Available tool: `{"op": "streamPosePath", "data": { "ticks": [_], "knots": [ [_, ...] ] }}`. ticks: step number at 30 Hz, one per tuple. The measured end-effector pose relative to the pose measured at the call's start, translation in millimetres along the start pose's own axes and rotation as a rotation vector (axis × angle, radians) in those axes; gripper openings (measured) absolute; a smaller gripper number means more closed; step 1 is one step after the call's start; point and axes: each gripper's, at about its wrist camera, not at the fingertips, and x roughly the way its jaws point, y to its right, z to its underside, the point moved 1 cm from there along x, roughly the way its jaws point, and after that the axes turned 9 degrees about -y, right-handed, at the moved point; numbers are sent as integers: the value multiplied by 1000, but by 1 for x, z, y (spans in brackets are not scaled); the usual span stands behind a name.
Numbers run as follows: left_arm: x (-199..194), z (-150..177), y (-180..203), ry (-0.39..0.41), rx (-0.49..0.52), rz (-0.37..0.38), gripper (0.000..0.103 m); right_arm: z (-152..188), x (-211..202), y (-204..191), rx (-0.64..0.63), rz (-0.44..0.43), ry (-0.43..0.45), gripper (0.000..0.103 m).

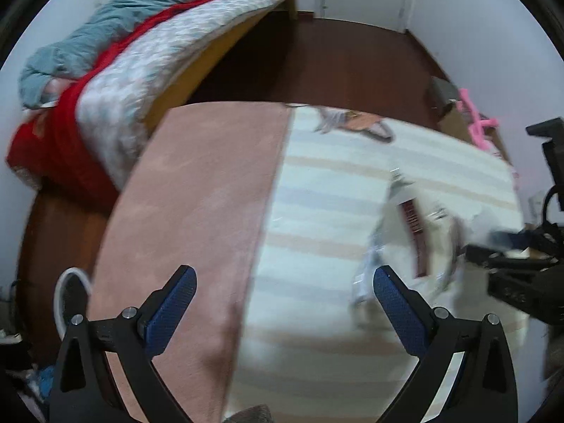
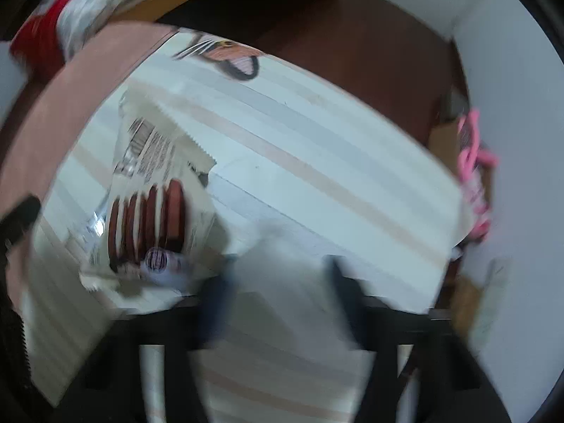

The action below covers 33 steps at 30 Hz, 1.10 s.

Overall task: Collect trash
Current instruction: 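Grasp the clear plastic tray with the right tool while the left tool grasps the white wrapper, then carry the plastic tray and white wrapper to the white bin and release both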

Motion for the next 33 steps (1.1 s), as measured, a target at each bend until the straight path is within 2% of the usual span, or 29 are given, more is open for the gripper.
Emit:
{"op": "streamPosePath", "data": {
  "ticks": [2, 5, 6, 7, 9, 11, 12, 14, 15, 16, 17, 22, 26, 33],
  "knots": [
    [2, -7, 7, -21, 4, 68, 103, 3, 1, 13, 76, -56, -11, 43],
    [11, -18, 20, -67, -7, 177, 103, 16, 7, 39, 251, -206, -57, 36],
    [18, -22, 27, -101, -4, 217, 103, 20, 5, 48, 301, -251, -41, 30],
    [24, -25, 33, -130, 3, 242, 103, 25, 3, 56, 339, -285, -35, 29],
    [39, -30, 47, -183, 26, 272, 101, 37, 1, 70, 411, -328, -25, 21],
    [48, -34, 60, -192, 63, 272, 99, 47, -1, 81, 457, -356, -7, 17],
    [50, -34, 65, -190, 77, 261, 95, 52, -2, 83, 470, -360, 0, 13],
    [54, -33, 77, -179, 127, 209, 48, 61, -6, 87, 495, -372, 17, 12],
    [55, -33, 79, -180, 139, 200, 44, 64, -6, 87, 503, -388, 20, 12],
    [53, -32, 82, -171, 151, 200, 30, 68, -7, 88, 513, -402, 23, 12],
    [51, -30, 83, -159, 156, 190, 25, 71, -8, 85, 516, -406, 30, 12],
    [22, -18, 71, -71, 167, 153, 22, 78, -22, 78, 521, -432, 71, 12],
    [-18, -5, 49, 26, 164, 107, 22, 88, -38, 65, 516, -443, 111, 12],
    [-78, 14, -25, 124, 103, 82, 22, 108, -79, 19, 475, -477, 180, 12]
  ]
}}
